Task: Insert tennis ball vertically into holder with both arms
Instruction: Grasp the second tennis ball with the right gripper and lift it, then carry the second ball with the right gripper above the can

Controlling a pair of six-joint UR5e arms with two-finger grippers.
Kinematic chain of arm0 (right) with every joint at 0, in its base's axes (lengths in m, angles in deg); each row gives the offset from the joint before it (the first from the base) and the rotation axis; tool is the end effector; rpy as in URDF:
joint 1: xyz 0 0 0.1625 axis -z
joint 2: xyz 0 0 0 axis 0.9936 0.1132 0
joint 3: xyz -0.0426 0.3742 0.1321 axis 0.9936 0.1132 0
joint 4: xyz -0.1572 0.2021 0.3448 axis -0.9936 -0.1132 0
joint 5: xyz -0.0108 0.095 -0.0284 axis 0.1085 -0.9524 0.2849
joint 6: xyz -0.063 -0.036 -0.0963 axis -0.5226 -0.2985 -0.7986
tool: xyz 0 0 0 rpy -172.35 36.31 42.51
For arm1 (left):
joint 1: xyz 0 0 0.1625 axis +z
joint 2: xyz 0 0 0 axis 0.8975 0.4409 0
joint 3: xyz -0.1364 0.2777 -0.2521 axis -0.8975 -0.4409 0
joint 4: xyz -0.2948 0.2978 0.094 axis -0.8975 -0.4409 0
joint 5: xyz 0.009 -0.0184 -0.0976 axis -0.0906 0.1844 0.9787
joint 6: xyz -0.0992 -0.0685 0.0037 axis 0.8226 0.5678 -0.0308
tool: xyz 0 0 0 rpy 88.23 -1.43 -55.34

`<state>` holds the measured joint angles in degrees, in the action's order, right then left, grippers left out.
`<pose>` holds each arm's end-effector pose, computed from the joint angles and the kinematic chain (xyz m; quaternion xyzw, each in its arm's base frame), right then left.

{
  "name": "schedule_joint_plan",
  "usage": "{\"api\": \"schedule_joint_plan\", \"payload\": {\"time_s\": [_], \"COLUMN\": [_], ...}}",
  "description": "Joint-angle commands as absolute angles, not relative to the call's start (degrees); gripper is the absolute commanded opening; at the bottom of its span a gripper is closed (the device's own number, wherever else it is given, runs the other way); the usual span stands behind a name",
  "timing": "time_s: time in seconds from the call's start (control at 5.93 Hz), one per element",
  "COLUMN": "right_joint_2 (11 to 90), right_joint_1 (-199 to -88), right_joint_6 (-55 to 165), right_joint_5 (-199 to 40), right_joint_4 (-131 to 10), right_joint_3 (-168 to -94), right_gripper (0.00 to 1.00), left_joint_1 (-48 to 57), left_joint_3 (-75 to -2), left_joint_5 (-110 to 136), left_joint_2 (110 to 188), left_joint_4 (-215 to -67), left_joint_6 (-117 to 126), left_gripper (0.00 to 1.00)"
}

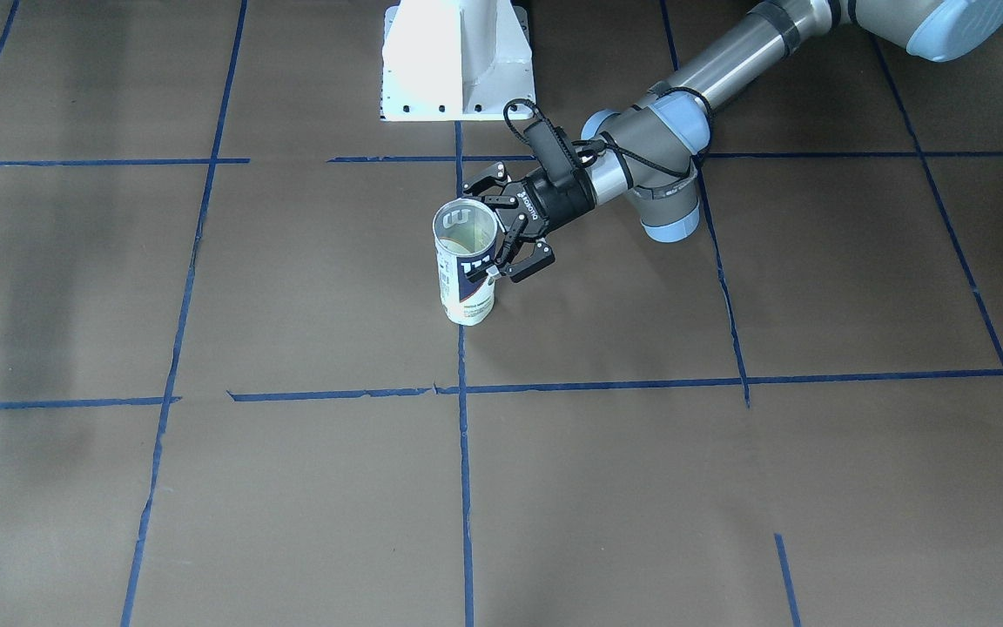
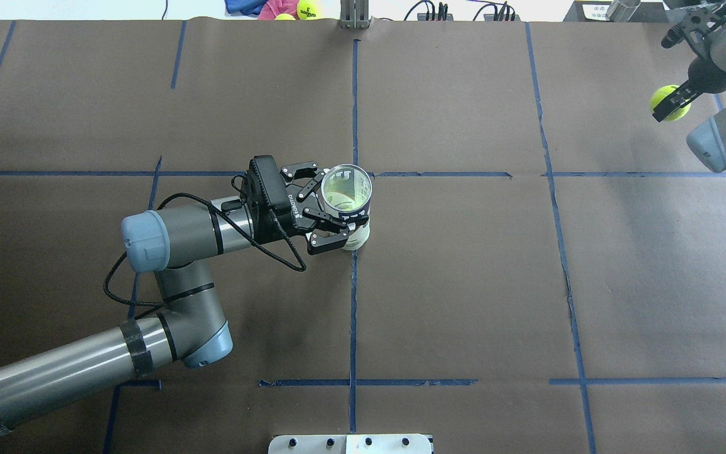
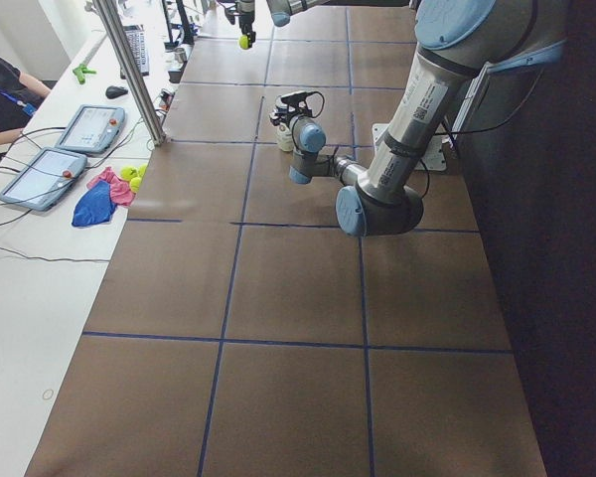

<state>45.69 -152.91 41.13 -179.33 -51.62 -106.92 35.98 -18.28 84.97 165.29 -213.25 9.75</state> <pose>-0.1863 -0.6886 0.5455 0.1572 -0.3138 -0.2093 0.9127 0.5539 -0.4349 0.2251 0.6240 0.5667 0.2177 0.4919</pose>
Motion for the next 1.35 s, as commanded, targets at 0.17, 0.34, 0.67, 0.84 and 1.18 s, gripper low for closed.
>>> {"api": "schedule_joint_plan", "payload": {"time_s": [0.17,0.34,0.67,0.84,1.18], "right_joint_2": [45.54,43.10,31.97,26.26,19.56], "right_joint_1": [-147.79,-143.57,-132.08,-125.92,-119.56], "right_joint_6": [62.79,73.75,93.37,99.11,105.64], "right_joint_5": [-183.43,-183.08,-175.48,-170.56,-165.52], "right_joint_4": [-71.43,-79.38,-90.83,-95.23,-95.72], "right_joint_3": [-134.76,-144.37,-151.05,-150.89,-146.53], "right_gripper": [0.05,0.05,0.05,0.05,0.05], "left_joint_1": [35.97,35.97,35.97,35.97,35.97], "left_joint_3": [-18.28,-18.28,-18.28,-18.28,-18.28], "left_joint_5": [84.97,84.97,84.88,84.88,84.88], "left_joint_2": [165.29,165.38,165.38,165.38,165.47], "left_joint_4": [-213.25,-213.25,-213.25,-213.25,-213.16], "left_joint_6": [9.75,9.75,9.75,9.75,9.75], "left_gripper": [0.86,0.86,0.86,0.86,0.86]}}
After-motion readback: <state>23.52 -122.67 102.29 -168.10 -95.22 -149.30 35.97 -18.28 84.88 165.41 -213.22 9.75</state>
